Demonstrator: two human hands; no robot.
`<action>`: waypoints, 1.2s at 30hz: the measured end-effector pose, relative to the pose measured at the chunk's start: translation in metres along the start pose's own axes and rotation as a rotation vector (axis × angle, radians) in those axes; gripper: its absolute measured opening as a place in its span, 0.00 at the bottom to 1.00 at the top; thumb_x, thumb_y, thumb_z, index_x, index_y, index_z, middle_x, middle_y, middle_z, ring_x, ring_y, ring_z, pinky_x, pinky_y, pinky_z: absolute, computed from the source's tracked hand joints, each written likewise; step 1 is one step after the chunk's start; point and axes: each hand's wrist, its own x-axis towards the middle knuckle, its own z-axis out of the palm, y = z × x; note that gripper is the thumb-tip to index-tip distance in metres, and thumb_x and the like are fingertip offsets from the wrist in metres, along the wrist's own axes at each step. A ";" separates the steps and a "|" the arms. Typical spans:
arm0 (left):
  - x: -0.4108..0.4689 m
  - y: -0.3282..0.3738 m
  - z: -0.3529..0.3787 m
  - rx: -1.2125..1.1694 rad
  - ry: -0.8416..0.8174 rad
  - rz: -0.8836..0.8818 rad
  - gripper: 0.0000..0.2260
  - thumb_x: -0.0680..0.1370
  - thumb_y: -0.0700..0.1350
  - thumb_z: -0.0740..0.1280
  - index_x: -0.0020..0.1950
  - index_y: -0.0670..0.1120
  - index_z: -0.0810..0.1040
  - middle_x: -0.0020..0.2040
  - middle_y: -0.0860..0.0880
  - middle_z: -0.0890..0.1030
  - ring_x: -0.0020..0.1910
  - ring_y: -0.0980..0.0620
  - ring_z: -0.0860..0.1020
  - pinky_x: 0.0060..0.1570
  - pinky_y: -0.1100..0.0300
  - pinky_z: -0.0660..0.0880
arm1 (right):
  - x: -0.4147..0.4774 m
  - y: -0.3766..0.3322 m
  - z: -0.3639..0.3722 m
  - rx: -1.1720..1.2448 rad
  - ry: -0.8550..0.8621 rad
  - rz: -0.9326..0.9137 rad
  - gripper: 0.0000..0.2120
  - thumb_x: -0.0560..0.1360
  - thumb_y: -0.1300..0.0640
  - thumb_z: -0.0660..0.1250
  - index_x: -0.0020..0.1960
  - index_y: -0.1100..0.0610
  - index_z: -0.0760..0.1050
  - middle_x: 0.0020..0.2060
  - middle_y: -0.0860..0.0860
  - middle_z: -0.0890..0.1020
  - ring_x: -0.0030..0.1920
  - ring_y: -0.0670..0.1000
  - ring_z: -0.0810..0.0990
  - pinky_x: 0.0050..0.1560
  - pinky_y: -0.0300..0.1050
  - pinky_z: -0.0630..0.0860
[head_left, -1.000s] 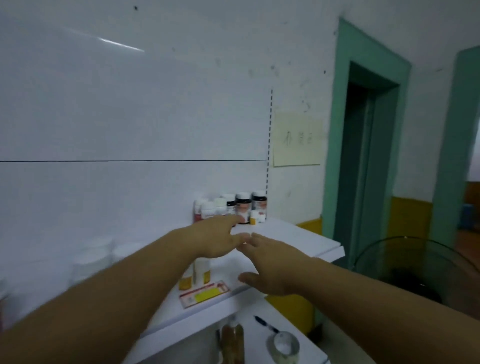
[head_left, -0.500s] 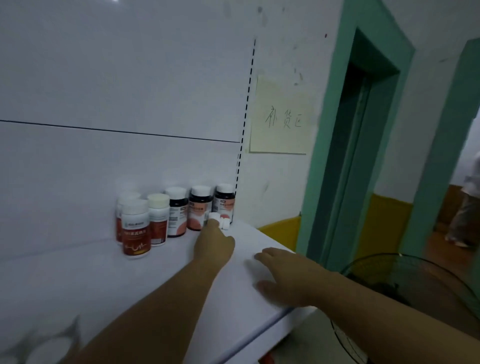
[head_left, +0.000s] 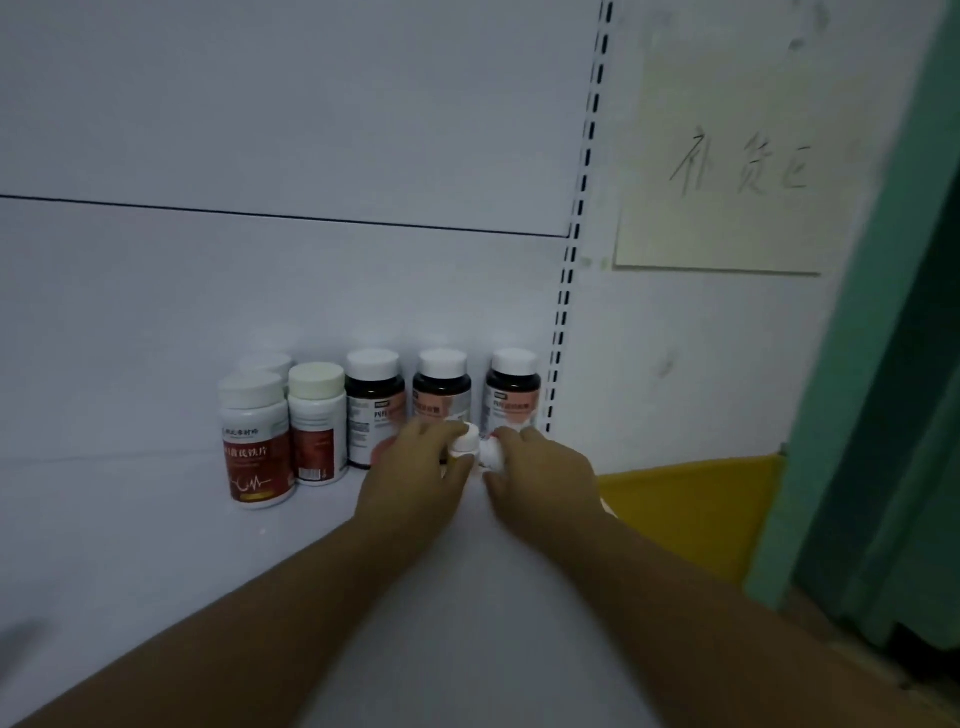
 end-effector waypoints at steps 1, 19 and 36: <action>0.001 0.000 -0.001 -0.003 0.018 0.004 0.15 0.77 0.48 0.64 0.64 0.50 0.75 0.58 0.48 0.74 0.54 0.50 0.75 0.55 0.59 0.72 | 0.003 0.003 0.005 0.057 0.027 0.008 0.19 0.75 0.45 0.61 0.64 0.51 0.71 0.57 0.52 0.80 0.55 0.54 0.79 0.54 0.46 0.73; -0.009 0.019 -0.019 -0.261 -0.030 -0.198 0.11 0.73 0.43 0.71 0.55 0.50 0.77 0.51 0.47 0.81 0.48 0.51 0.79 0.50 0.58 0.77 | 0.005 0.016 -0.008 0.759 0.126 0.033 0.12 0.77 0.54 0.64 0.52 0.61 0.79 0.46 0.57 0.82 0.43 0.50 0.76 0.42 0.40 0.71; -0.053 0.004 -0.268 0.060 -0.150 -0.337 0.07 0.73 0.46 0.71 0.47 0.43 0.83 0.42 0.47 0.84 0.40 0.52 0.82 0.40 0.61 0.82 | -0.006 -0.159 -0.101 1.027 -0.430 -0.116 0.10 0.71 0.50 0.71 0.38 0.56 0.81 0.31 0.54 0.84 0.27 0.47 0.80 0.25 0.35 0.75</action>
